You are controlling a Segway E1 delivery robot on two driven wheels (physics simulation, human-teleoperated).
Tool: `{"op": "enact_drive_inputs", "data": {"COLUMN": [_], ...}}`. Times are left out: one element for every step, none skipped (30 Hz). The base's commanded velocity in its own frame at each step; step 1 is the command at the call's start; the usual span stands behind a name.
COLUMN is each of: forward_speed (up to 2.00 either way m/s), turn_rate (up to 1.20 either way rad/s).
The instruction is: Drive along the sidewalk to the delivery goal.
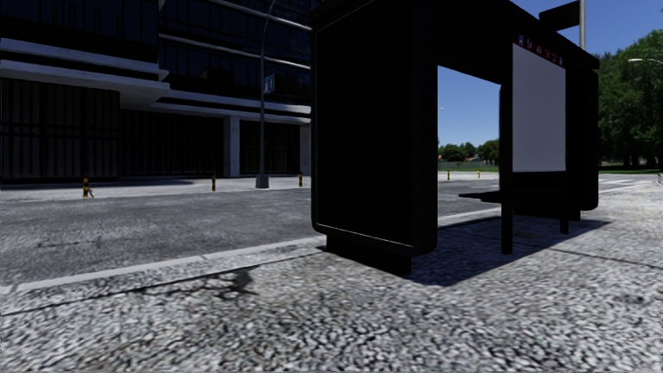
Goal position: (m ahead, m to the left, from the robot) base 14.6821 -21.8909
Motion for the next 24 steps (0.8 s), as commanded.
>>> {"op": "enact_drive_inputs", "data": {"forward_speed": [0.56, 0.56, 0.56, 0.56, 0.56, 0.57, 0.57, 0.57, 0.58, 0.62, 0.64, 0.67, 0.69, 0.69, 0.69, 0.70, 0.71, 0.71, 0.72, 0.73, 0.74, 0.74, 0.74, 0.74], "turn_rate": [-0.54, -0.54, -0.54, -0.54, -0.54, -0.54, -0.54, -0.54, -0.54, -0.54, -0.54, -0.54, -0.54, -0.54, -0.54, -0.54, -0.54, -0.54, -0.54, -0.54, -0.54, -0.54, -0.54, -0.54]}}
